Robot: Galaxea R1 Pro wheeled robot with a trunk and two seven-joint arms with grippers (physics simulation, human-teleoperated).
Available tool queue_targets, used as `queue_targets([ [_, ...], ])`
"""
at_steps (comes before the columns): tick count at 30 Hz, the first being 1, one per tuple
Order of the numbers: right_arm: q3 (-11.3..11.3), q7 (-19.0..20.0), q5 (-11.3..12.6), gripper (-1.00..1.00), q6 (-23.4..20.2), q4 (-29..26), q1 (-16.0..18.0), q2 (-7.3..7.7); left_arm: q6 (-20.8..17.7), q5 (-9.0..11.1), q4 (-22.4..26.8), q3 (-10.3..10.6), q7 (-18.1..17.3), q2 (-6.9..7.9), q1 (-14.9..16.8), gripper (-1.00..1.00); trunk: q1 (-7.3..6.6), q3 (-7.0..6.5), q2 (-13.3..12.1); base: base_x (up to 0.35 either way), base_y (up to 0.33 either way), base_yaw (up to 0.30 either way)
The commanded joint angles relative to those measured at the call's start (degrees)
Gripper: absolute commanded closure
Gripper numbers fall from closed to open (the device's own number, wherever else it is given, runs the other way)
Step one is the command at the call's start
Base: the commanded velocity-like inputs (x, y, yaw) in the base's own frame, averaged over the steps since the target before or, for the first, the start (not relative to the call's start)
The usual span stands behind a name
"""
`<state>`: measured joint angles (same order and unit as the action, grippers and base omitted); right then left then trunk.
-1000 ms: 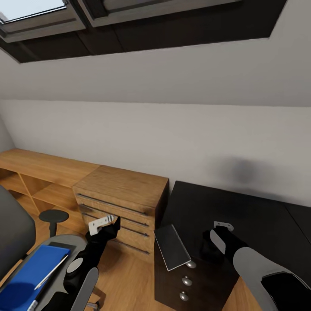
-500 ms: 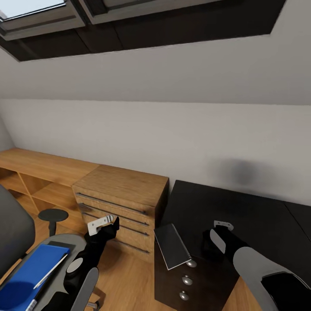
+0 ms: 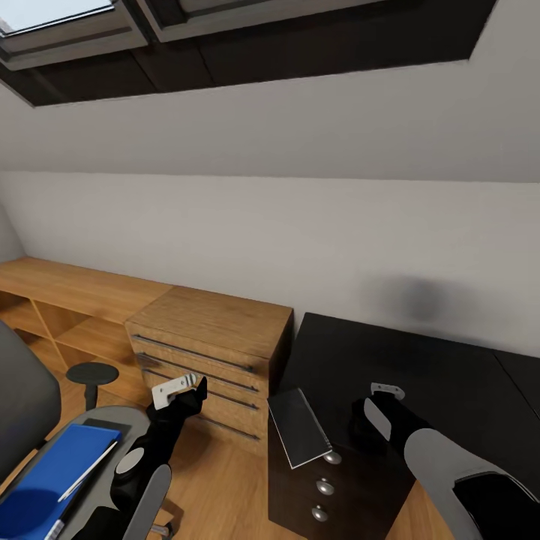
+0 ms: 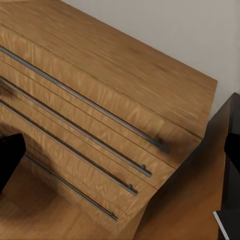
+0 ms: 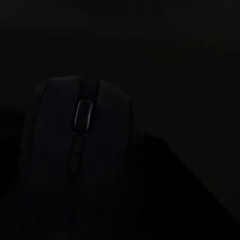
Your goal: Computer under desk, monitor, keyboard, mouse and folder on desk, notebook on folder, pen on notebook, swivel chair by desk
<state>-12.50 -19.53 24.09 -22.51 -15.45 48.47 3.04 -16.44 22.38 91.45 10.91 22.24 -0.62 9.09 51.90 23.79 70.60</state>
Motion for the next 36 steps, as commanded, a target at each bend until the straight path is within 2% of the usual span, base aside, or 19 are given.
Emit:
queue_targets([
  [1,-0.4,-0.3,1.2,1.0,-0.3,-0.1,0.0,0.05,-0.2,0.5,0.1,0.1,0.4,0.01,0.1,-1.0,0.01,0.08,0.0,0.0,0.0,0.0],
  [27,-0.3,-0.3,1.2,1.0,-0.2,-2.4,0.0,0.15,-0.2,0.5,-0.1,0.1,0.4,0.01,0.1,-1.0,0.01,0.08,0.0,0.0,0.0,0.0],
  [30,-0.1,-0.3,1.2,1.0,-0.3,-4.0,0.0,0.27,-0.3,0.5,-0.1,0.1,0.4,0.01,0.1,-1.0,0.01,0.08,0.0,0.0,0.0,0.0],
  [32,1.0,-0.4,1.2,1.0,-1.1,-7.8,-0.1,0.87,-0.3,0.4,-0.2,0.1,0.4,0.01,0.1,-1.0,0.01,0.08,0.0,0.0,0.0,0.0],
  [36,4.1,-0.5,1.2,1.0,-3.7,-11.0,-0.1,1.94,-0.3,0.3,-0.3,0.1,0.4,0.07,0.1,-1.0,0.01,0.08,0.0,0.0,0.0,0.0],
])
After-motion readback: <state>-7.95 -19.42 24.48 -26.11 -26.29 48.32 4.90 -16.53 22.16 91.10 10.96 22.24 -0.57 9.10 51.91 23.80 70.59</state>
